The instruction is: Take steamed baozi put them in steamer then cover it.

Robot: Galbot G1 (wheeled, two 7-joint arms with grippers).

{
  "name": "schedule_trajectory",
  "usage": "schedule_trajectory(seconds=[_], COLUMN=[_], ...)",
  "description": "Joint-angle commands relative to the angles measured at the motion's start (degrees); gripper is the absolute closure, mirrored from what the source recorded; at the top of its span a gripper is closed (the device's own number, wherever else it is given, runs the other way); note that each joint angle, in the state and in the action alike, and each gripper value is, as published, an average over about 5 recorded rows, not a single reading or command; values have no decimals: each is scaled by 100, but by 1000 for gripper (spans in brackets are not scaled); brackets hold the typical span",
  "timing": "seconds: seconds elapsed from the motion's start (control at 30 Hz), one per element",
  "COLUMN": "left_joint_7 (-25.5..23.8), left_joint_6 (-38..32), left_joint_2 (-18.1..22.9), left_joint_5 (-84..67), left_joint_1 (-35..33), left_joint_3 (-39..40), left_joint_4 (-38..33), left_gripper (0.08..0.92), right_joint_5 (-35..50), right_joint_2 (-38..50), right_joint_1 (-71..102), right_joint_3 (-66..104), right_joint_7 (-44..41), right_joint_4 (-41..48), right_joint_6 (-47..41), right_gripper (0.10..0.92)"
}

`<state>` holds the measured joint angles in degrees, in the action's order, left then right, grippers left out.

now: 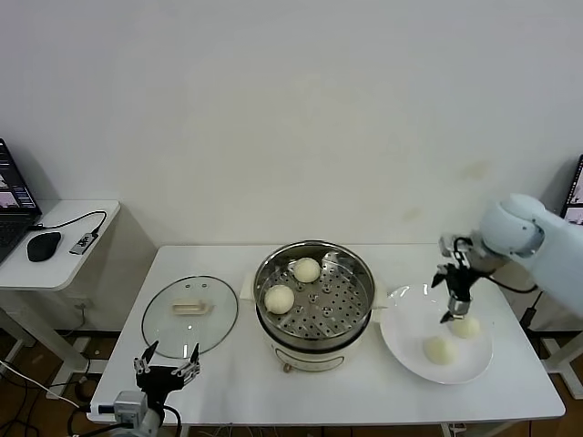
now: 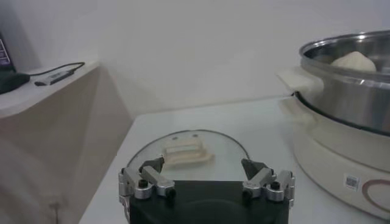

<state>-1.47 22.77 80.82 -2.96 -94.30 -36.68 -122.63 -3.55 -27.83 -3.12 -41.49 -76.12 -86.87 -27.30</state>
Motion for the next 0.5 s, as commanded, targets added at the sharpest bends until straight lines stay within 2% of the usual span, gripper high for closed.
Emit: schedule_trajectory(seconds=[0.03,0.5], left_joint_7=[-7,-6], left_joint_6=[2,-1], left_joint_2=[-3,6], left_joint_5=[17,59], left_joint_1=[15,0], left_joint_3=[3,-4], left_joint_4=[116,216], left_gripper=[177,177], right_joint_5=[-571,-940], right_joint_2=[105,-274], right_joint_1=[1248,1743], right_joint_3=[716,955], right_joint_7=[9,141], right_joint_4=[185,554], right_joint_6=[168,416], right_gripper=[203,203])
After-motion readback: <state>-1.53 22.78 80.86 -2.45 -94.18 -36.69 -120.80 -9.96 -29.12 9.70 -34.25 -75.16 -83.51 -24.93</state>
